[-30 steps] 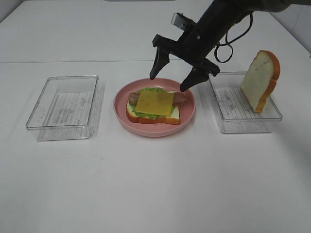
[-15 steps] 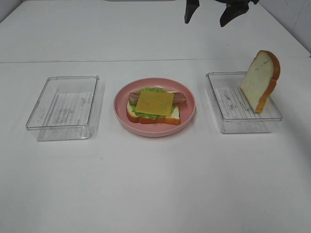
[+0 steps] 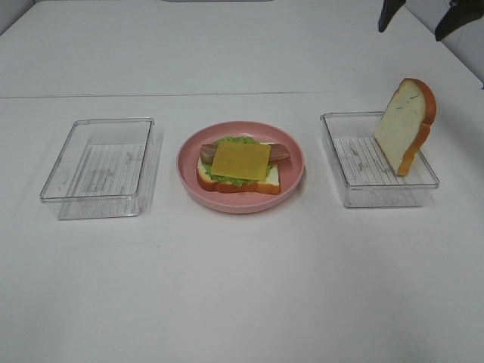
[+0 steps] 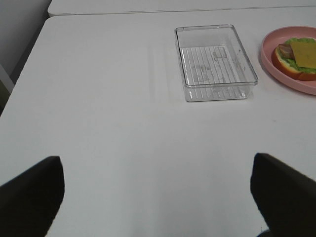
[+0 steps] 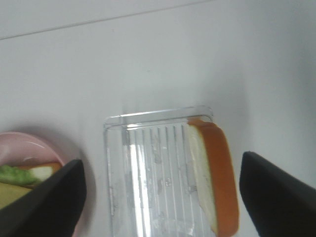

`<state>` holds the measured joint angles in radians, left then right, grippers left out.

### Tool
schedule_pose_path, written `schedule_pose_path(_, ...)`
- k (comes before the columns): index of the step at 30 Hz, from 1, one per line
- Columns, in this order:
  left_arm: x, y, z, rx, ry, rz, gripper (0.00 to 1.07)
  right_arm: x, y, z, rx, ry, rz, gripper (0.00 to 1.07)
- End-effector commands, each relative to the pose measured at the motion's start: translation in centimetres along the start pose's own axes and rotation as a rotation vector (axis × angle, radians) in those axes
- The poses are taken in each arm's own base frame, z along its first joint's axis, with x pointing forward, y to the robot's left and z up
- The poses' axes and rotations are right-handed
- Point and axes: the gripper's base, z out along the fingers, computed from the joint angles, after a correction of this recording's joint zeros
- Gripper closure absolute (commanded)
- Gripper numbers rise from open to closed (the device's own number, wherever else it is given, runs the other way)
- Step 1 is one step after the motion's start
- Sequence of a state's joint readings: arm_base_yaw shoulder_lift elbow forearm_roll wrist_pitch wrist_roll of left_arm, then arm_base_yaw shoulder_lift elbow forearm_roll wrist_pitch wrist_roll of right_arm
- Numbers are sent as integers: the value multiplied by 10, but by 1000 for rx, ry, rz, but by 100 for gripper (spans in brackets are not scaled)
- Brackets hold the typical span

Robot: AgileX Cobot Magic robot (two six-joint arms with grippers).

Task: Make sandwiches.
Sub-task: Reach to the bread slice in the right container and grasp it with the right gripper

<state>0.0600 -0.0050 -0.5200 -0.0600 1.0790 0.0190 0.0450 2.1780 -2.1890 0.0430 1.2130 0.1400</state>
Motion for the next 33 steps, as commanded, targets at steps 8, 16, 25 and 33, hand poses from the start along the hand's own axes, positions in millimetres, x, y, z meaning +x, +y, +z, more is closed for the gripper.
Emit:
schedule_pose_path(8,2,-1,-2,7,-19,-6,12,22,-36,36,41,243,28,28)
schedule_pose_path(16,2,-1,-2,7,-19,-6,12,27,-35,76,3,330,42,28)
schedule_pose_path(25,2,-1,-2,7,-19,-6,12,33,-38,103,11,389,43,29)
schedule_pose_path(33,2,-1,-2,7,-19,-6,12,33,-38,105,11,395,44,38)
